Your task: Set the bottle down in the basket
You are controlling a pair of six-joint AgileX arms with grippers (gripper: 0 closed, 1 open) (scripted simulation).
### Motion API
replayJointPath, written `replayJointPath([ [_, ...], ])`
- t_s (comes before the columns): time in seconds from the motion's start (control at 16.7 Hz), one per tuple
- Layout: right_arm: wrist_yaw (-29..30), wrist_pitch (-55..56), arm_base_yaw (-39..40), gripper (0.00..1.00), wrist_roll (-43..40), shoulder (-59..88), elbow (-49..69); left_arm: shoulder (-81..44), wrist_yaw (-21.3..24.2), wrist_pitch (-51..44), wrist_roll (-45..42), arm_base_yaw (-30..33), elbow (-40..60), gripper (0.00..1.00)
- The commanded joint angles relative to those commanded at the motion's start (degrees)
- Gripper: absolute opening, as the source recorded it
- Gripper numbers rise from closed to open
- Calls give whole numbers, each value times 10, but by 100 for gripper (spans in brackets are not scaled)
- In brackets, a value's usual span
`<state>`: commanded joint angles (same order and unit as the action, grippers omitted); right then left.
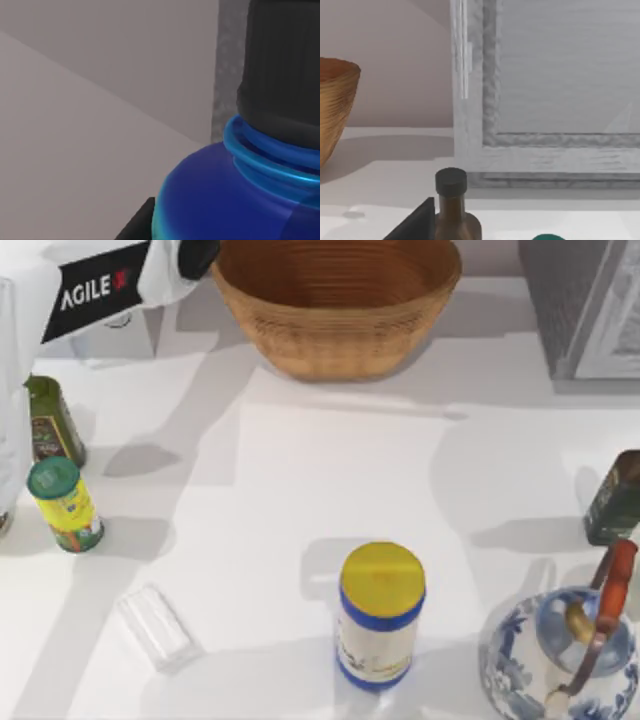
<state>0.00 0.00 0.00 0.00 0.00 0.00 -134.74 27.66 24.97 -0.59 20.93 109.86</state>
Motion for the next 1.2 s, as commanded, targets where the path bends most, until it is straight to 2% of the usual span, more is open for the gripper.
replayJointPath([
  [0.12, 0, 0, 0, 100, 0, 0, 0, 0, 0, 0, 0, 0, 0, 0],
  [0.9, 0, 0, 0, 100, 0, 0, 0, 0, 0, 0, 0, 0, 0, 98],
  [1.2, 0, 0, 0, 100, 0, 0, 0, 0, 0, 0, 0, 0, 0, 100],
])
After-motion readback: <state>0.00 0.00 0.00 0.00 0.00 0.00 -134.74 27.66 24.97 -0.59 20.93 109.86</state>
